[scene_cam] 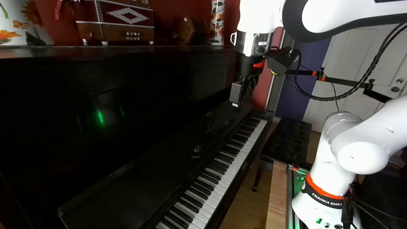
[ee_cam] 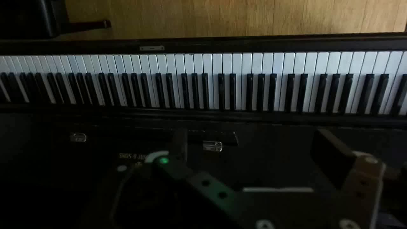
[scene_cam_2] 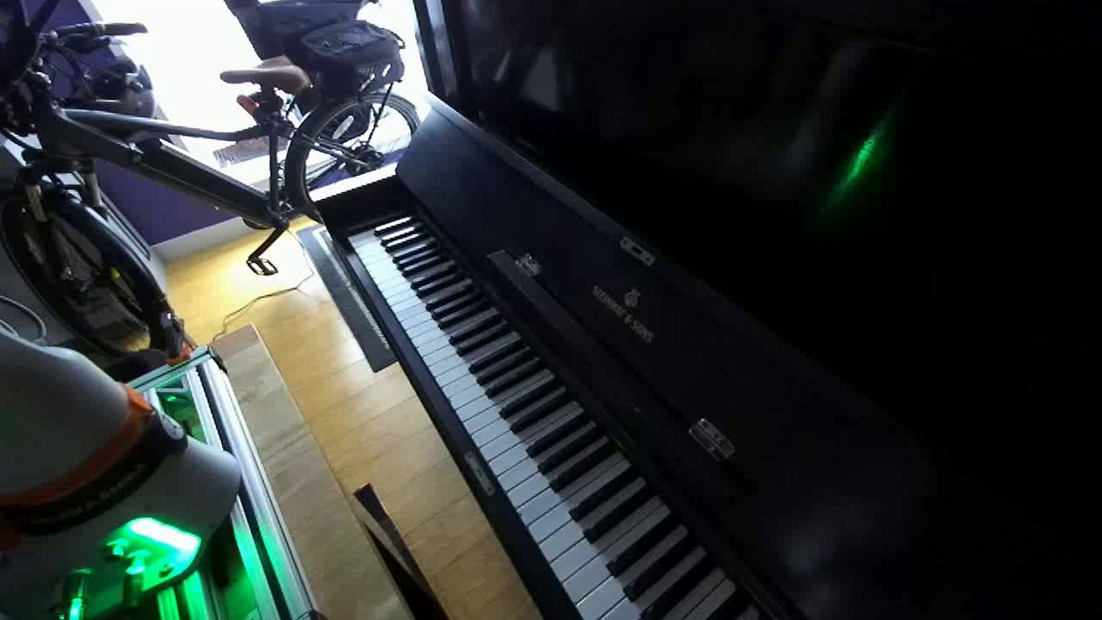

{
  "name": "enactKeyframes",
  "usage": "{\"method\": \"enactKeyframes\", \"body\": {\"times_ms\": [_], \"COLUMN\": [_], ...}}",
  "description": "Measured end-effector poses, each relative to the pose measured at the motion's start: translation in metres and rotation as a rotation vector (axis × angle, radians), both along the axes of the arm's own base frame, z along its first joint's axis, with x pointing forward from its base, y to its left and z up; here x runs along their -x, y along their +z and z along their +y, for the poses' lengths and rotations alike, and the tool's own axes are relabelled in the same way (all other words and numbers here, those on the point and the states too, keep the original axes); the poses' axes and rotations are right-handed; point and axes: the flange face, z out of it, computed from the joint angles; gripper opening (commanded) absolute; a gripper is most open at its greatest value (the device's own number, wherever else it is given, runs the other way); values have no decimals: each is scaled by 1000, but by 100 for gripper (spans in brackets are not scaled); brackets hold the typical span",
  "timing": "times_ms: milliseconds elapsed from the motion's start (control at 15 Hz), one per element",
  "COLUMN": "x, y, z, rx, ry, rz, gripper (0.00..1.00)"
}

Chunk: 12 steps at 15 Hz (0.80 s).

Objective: Press one black key on the left

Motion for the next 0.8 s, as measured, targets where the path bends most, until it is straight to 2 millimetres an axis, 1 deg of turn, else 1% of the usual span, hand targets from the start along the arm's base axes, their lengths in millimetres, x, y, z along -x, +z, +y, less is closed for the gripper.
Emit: {"method": "enactKeyframes", "body": {"times_ms": [467,600,667,733,800], "x": [0,-1,-3,-7,-11], "y": [0,-2,-5,-11,-19], "z": [0,4,13,27,47], "rx": [0,1,3,3,-1], "ry": [0,25,69,122,175], "rz": [-1,9,15,22,25], "gripper": [100,100,100,100,100]}}
